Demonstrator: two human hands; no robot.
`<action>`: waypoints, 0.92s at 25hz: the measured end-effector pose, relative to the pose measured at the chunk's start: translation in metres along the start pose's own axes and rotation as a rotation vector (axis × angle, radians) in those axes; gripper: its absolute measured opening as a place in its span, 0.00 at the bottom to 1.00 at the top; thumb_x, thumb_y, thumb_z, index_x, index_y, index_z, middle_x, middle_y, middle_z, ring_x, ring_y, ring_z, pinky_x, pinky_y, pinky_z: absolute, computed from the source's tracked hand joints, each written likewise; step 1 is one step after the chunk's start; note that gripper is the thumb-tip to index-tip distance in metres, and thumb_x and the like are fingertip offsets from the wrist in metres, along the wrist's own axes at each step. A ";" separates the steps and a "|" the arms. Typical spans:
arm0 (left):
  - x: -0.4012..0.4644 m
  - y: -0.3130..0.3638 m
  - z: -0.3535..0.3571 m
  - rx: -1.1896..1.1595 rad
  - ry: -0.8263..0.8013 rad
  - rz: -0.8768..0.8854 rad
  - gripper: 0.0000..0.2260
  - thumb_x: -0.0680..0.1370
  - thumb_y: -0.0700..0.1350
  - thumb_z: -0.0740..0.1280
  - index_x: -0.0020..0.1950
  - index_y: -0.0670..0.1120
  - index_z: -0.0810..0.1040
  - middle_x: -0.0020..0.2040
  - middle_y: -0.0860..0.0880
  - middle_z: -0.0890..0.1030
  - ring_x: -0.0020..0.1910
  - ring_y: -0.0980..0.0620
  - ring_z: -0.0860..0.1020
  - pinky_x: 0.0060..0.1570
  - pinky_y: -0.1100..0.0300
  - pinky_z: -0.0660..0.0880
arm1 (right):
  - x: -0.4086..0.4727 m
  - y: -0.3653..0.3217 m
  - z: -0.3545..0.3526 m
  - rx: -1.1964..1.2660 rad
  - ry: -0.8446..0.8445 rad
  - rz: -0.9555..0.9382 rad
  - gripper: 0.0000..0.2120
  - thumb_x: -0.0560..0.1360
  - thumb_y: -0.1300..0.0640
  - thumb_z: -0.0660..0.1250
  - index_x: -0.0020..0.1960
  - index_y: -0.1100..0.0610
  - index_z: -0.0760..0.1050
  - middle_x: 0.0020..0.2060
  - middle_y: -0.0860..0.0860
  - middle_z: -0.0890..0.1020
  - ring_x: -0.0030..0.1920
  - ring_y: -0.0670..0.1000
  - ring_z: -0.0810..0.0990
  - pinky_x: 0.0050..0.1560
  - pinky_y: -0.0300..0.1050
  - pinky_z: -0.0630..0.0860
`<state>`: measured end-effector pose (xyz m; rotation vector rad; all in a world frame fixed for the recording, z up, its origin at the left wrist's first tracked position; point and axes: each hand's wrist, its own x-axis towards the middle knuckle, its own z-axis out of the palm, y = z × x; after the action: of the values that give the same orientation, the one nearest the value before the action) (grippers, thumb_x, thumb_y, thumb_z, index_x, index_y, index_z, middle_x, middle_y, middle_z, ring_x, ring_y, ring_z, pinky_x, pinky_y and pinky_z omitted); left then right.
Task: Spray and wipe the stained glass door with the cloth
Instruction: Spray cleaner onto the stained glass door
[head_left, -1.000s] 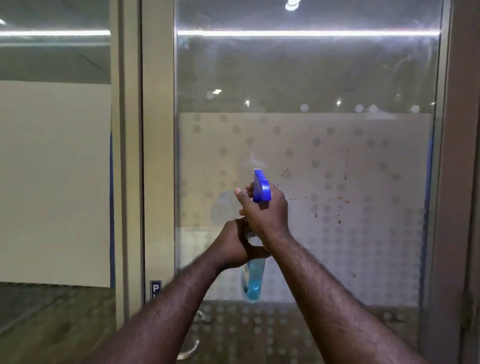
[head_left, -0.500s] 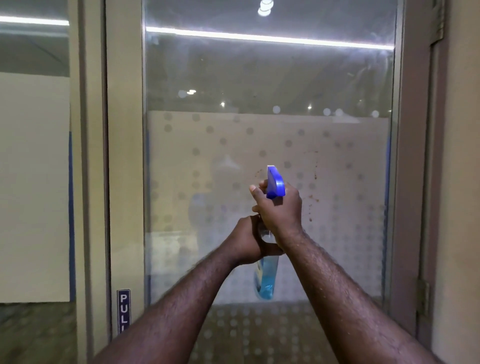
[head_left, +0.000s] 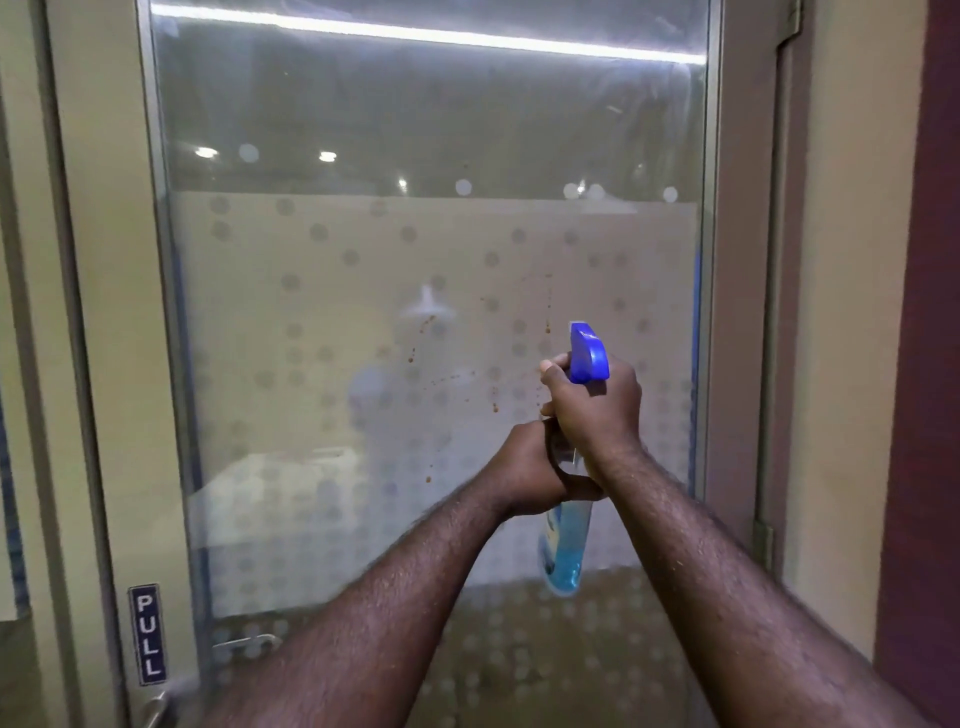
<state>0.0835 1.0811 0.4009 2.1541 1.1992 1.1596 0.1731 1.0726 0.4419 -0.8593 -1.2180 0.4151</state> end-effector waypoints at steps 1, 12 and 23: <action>0.005 0.004 0.009 -0.010 -0.012 0.000 0.25 0.66 0.43 0.79 0.61 0.48 0.76 0.53 0.55 0.81 0.55 0.56 0.79 0.55 0.56 0.79 | 0.003 0.003 -0.009 -0.003 0.009 0.005 0.04 0.71 0.57 0.71 0.38 0.52 0.77 0.31 0.49 0.82 0.30 0.50 0.83 0.43 0.57 0.83; 0.015 -0.003 0.079 -0.027 -0.090 -0.035 0.23 0.66 0.44 0.78 0.59 0.48 0.77 0.56 0.51 0.82 0.57 0.55 0.79 0.59 0.52 0.78 | 0.005 0.047 -0.061 -0.045 0.024 0.113 0.03 0.71 0.58 0.72 0.43 0.54 0.78 0.33 0.51 0.83 0.29 0.50 0.83 0.35 0.48 0.82; -0.043 -0.052 0.059 0.014 -0.025 -0.131 0.24 0.65 0.43 0.79 0.60 0.47 0.77 0.54 0.53 0.82 0.53 0.58 0.79 0.49 0.65 0.78 | -0.050 0.070 -0.018 -0.012 -0.086 0.170 0.04 0.72 0.60 0.71 0.40 0.54 0.77 0.34 0.52 0.82 0.29 0.51 0.83 0.38 0.52 0.83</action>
<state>0.0944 1.0754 0.3122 2.0600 1.3199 1.0683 0.1850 1.0760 0.3549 -0.9673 -1.2318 0.5875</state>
